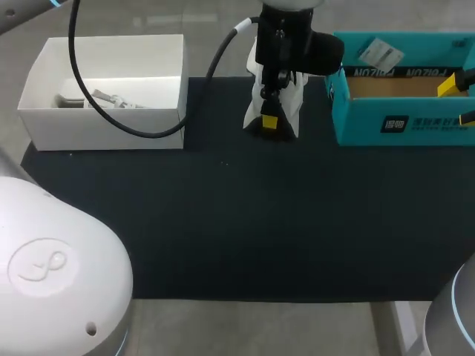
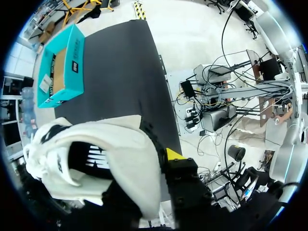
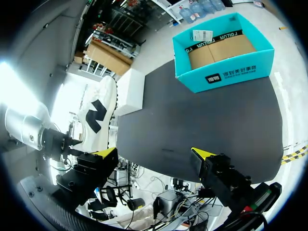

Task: Take the shoe out of the shoebox, open the shoe tongue, remove and reinsert the insole, then place the shoe into the shoebox

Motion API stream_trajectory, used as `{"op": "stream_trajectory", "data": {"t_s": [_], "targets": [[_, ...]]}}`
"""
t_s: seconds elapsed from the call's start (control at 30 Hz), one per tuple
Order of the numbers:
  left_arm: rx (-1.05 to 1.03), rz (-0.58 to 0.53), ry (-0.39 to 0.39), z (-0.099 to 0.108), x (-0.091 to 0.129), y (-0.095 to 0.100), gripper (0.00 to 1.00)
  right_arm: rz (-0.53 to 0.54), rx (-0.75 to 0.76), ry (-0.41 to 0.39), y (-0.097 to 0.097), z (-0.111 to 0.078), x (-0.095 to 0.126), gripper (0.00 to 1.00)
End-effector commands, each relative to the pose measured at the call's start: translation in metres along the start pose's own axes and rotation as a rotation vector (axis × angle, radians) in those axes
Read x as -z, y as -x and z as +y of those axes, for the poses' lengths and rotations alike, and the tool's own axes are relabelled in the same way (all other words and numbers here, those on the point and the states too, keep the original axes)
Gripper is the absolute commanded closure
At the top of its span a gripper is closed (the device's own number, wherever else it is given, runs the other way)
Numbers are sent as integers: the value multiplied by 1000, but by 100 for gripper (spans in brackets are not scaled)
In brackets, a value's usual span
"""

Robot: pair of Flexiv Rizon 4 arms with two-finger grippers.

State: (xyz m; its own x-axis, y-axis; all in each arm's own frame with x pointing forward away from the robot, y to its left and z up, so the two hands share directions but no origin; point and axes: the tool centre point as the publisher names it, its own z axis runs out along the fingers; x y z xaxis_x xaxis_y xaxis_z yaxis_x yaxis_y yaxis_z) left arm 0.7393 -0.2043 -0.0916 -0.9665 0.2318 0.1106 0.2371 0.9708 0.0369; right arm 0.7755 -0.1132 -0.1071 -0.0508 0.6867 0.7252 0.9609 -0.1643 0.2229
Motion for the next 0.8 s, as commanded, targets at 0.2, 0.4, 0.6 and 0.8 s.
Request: {"op": "stream_trajectory", "data": {"t_s": [0.2,0.4,0.6,0.8], "targets": [[-39,6,-23,13,-14,3,100,-3,-1,1,0,-1,-1,0],[11,-21,-21,41,-9,29,100,-3,-1,1,0,-1,-1,0],[45,-58,-33,71,-6,57,100,-3,-1,1,0,-1,-1,0],[42,-45,-31,104,-4,81,100,-3,-1,1,0,-1,-1,0]]}}
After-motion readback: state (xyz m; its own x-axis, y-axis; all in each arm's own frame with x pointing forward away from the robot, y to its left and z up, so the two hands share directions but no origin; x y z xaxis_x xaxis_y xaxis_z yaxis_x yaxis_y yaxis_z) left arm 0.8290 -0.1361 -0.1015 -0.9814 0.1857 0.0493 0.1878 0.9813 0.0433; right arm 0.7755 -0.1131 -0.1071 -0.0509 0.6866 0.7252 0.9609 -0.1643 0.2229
